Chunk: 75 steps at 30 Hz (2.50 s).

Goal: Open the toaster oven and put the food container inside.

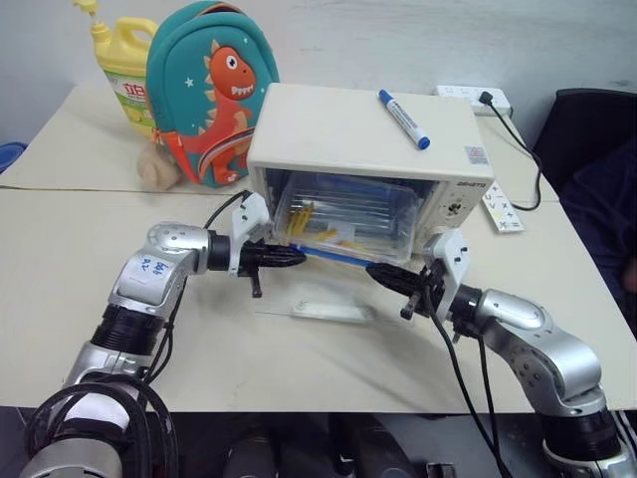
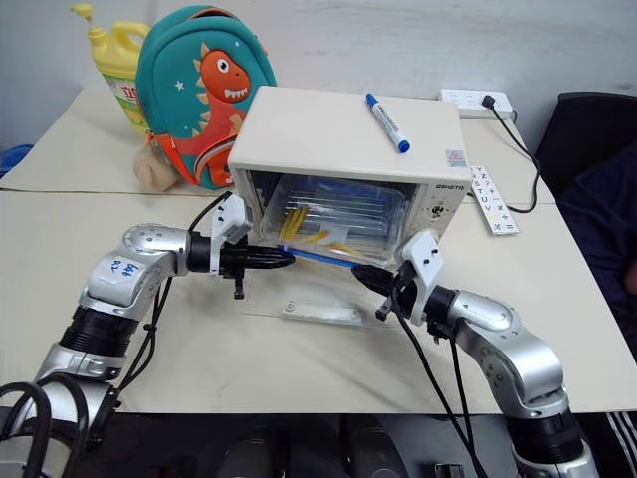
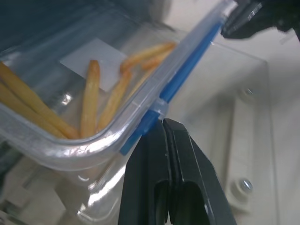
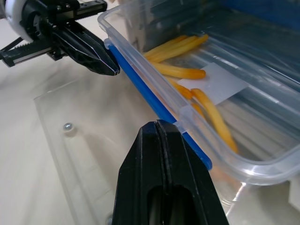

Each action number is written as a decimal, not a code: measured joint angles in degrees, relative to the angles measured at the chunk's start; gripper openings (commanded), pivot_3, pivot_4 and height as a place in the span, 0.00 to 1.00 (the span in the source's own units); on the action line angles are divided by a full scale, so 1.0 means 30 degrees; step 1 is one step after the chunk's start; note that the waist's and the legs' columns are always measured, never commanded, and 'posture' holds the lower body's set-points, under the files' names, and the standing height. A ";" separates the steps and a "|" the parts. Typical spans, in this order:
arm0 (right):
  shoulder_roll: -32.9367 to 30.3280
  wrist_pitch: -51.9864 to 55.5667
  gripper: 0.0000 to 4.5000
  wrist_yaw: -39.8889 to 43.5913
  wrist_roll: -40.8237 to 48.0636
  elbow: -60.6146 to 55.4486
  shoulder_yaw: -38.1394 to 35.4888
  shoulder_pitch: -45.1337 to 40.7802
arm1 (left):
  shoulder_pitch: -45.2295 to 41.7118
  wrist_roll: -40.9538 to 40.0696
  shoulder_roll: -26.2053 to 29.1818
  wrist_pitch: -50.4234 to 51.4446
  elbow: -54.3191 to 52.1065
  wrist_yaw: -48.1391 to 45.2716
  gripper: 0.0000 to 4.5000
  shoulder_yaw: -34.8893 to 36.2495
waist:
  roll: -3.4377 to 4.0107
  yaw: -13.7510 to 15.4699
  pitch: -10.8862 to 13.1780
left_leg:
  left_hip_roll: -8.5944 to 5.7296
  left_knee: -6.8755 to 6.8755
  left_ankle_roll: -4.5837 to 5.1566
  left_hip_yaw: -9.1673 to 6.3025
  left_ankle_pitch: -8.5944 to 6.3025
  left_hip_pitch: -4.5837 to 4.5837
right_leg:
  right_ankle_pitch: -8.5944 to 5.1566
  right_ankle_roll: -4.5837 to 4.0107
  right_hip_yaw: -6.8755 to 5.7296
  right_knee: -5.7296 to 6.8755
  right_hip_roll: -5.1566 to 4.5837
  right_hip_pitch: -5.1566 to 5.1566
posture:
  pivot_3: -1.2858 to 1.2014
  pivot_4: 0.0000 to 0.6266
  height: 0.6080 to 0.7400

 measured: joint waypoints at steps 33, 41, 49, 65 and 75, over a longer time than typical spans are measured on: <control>-0.2865 0.0494 0.00 0.2423 0.1958 -0.1768 -0.4341 0.3986 | 0.3004 0.0096 0.1198 0.1336 -0.4750 0.4029 0.14 0.2650 | 0.0008 -0.0493 0.0002 | 0.0011 -0.0072 -0.0076 0.0012 0.0047 0.0039 | 0.0000 0.0000 0.0017 0.0021 -0.0003 0.0002 | 0.52 0.24 1.00; -0.4526 0.0897 0.00 0.3948 0.2555 -0.4042 -0.4632 0.8914 | 0.7538 -0.4594 1.0976 0.3244 -0.8315 -0.4520 0.71 0.8267 | -0.0024 -0.0599 -0.0010 | 0.0017 -0.0101 -0.0052 -0.0002 0.0037 0.0068 | -0.0016 -0.0042 -0.0025 -0.0043 -0.0014 0.0027 | 0.52 0.24 1.00; -0.2352 -0.1812 0.00 0.2908 -0.1239 -0.0326 -0.0893 0.7628 | 0.5806 -0.5698 1.3661 0.3051 -0.7554 -0.6553 1.00 0.9899 | 0.0011 -0.0448 -0.0017 | -0.0020 -0.0104 0.0042 0.0004 -0.0015 0.0057 | -0.0024 -0.0043 -0.0032 -0.0079 -0.0018 0.0037 | 0.52 0.24 1.00; -0.6246 0.2092 0.64 0.4476 0.5259 -0.0624 -0.8136 0.3140 | 0.4888 -0.5233 1.2971 0.1662 -0.4252 -0.5858 1.00 0.9214 | 0.0089 -0.0387 0.0031 | 0.0007 -0.0107 0.0013 0.0019 -0.0003 0.0042 | -0.0025 -0.0039 -0.0020 -0.0062 0.0008 0.0004 | 0.52 0.24 1.00; -0.9931 0.4339 0.99 0.7682 0.8896 0.0015 -1.3106 0.3098 | 0.3127 -0.5098 1.2892 0.1015 -0.1942 -0.5747 1.00 0.9177 | 0.0070 -0.0529 0.0022 | 0.0006 -0.0089 0.0057 0.0022 -0.0026 0.0047 | -0.0013 -0.0019 -0.0003 -0.0050 0.0006 0.0015 | 0.52 0.24 1.00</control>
